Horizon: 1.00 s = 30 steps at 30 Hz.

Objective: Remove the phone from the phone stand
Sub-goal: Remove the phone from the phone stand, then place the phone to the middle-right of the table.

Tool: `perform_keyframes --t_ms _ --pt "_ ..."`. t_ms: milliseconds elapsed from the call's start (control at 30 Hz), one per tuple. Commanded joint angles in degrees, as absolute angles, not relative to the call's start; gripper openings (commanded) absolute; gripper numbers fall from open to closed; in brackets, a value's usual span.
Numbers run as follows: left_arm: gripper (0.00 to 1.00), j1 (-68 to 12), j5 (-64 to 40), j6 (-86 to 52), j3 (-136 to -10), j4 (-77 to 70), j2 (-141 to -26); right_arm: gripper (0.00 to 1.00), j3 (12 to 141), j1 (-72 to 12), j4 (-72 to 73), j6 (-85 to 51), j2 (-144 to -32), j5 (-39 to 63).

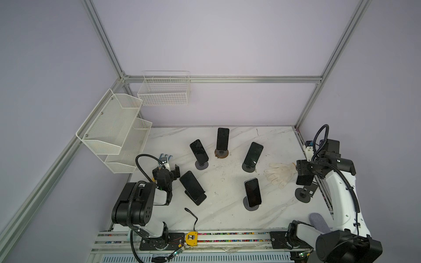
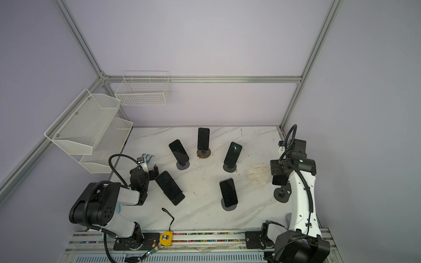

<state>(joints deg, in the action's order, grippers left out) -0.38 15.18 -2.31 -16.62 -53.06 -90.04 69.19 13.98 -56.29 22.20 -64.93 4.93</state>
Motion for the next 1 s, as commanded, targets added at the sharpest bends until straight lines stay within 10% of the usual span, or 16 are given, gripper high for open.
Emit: perform_keyframes --t_ms 0,967 --pt "1.00 0.1 14.9 -1.9 -21.1 -55.4 -90.0 0.68 72.3 12.2 -56.7 24.6 -64.2 5.8" --pt "1.00 0.3 23.3 -5.1 -24.2 -37.2 -77.1 0.70 77.5 5.0 -28.1 21.4 -97.2 16.0"
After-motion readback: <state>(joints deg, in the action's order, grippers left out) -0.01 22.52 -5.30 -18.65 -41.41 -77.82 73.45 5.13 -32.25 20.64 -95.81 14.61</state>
